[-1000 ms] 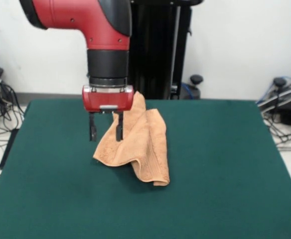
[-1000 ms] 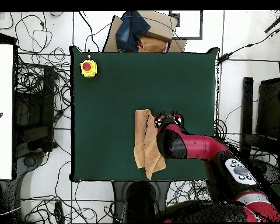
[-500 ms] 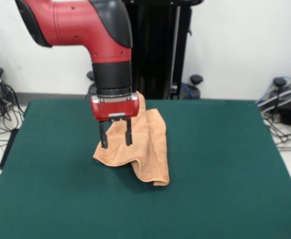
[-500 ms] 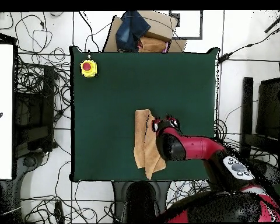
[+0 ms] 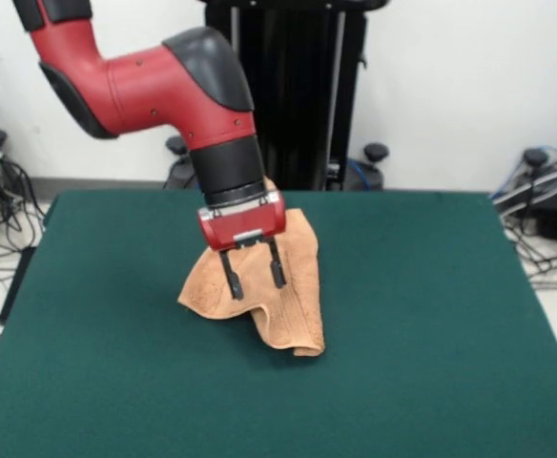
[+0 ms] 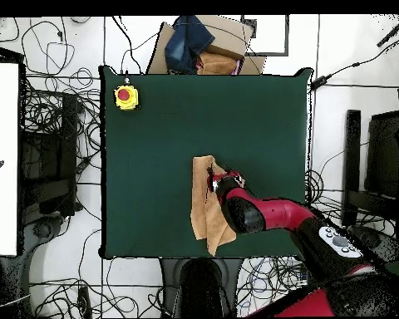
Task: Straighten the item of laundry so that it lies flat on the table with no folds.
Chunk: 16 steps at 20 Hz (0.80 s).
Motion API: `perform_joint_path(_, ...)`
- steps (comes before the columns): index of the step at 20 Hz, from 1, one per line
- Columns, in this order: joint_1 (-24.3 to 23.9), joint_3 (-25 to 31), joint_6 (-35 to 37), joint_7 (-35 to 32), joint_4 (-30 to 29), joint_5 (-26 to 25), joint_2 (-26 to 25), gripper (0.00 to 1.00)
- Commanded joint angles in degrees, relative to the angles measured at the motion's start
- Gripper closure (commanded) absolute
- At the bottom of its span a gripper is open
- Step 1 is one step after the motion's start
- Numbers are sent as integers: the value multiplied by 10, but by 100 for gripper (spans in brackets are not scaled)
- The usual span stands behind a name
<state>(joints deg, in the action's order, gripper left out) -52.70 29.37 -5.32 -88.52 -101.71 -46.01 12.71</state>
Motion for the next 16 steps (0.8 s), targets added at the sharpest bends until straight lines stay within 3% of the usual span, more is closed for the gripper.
perform_joint_path(1,-20,98,94,37,7,-52,-57,0)
perform_joint_path(9,44,10,50,-46,-59,-20,91,0)
perform_joint_path(16,28,24,77,-43,-88,-3,150,0)
